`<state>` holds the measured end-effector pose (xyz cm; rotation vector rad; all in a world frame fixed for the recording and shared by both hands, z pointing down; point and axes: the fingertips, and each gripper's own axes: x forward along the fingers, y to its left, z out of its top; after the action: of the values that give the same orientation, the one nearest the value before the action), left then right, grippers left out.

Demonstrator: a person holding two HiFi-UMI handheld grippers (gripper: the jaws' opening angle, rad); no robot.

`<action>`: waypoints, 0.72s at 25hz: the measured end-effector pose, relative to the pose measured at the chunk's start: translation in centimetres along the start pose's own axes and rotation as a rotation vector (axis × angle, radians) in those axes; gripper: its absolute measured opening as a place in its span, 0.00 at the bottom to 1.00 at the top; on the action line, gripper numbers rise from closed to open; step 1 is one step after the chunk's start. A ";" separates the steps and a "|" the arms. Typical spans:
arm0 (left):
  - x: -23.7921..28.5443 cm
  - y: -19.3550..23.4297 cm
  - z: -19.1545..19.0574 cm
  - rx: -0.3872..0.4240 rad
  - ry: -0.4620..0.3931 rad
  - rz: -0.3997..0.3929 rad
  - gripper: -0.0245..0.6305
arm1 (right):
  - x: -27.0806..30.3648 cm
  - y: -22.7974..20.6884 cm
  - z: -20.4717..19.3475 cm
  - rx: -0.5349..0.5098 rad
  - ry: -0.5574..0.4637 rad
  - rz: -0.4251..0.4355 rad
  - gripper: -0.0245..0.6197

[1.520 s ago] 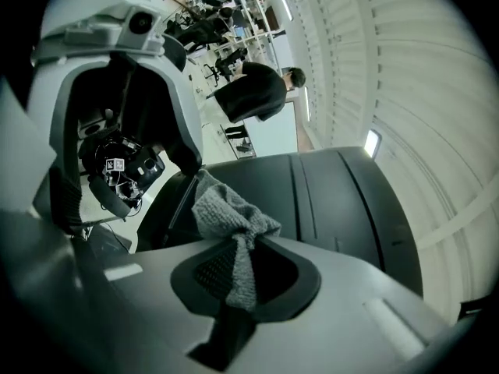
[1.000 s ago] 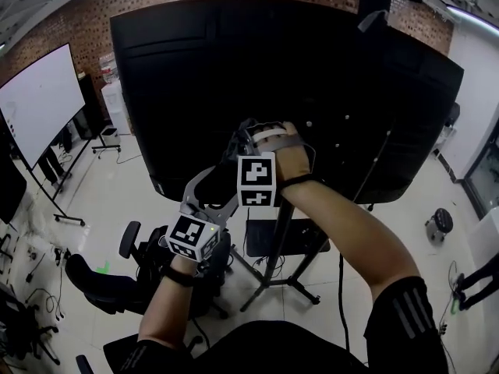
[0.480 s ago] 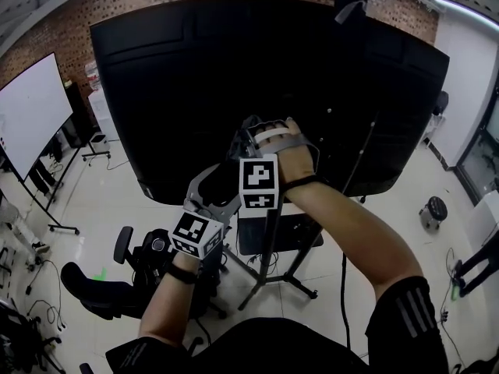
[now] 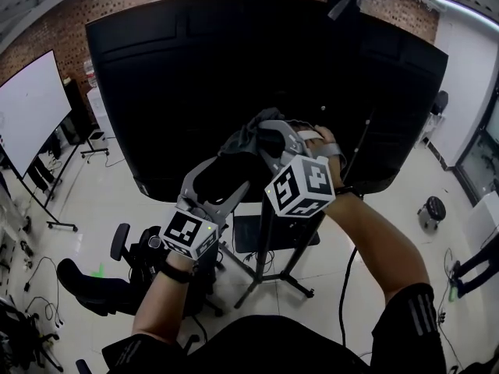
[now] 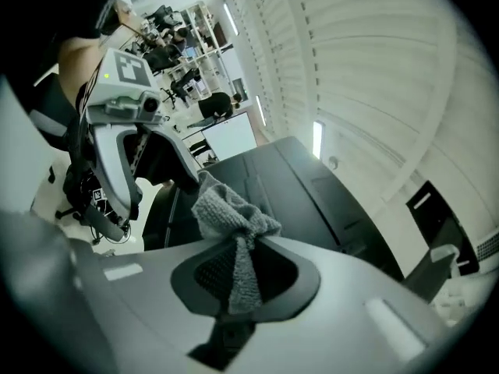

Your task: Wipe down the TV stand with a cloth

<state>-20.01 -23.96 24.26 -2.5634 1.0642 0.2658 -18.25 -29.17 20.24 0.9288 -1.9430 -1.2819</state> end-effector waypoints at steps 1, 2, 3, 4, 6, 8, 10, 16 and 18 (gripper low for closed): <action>0.3 -0.2 0.3 0.008 -0.005 -0.008 0.52 | -0.5 -0.9 -0.5 0.030 -0.010 -0.016 0.09; 0.6 -0.5 0.4 0.016 -0.008 -0.016 0.52 | -1.1 -1.8 -0.9 0.062 -0.023 -0.032 0.09; 0.9 -0.6 0.5 0.024 -0.012 -0.022 0.52 | -1.6 -2.7 -1.3 0.090 -0.039 -0.052 0.09; 1.1 -0.8 0.8 0.031 -0.015 -0.025 0.52 | -2.1 -3.6 -1.5 0.110 -0.056 -0.074 0.09; 1.7 -1.1 1.5 0.044 -0.021 -0.027 0.52 | -3.1 -5.3 -2.0 0.120 -0.083 -0.114 0.09; 2.4 -1.4 2.1 0.055 -0.029 -0.032 0.52 | -3.7 -6.5 -2.5 0.116 -0.096 -0.136 0.09; 3.2 -1.6 3.0 0.061 -0.038 -0.034 0.52 | -3.9 -7.4 -3.2 0.139 -0.104 -0.141 0.09; 5.2 -1.6 3.7 0.065 -0.047 -0.032 0.52 | -3.0 -8.4 -4.6 0.332 -0.169 -0.063 0.09; 5.7 -1.8 3.3 0.062 -0.033 -0.030 0.52 | -3.0 -8.3 -4.9 0.385 -0.200 -0.050 0.09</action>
<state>-14.89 -25.23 19.96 -2.5086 1.0054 0.2627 -10.87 -31.51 13.75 1.0710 -2.3927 -1.0794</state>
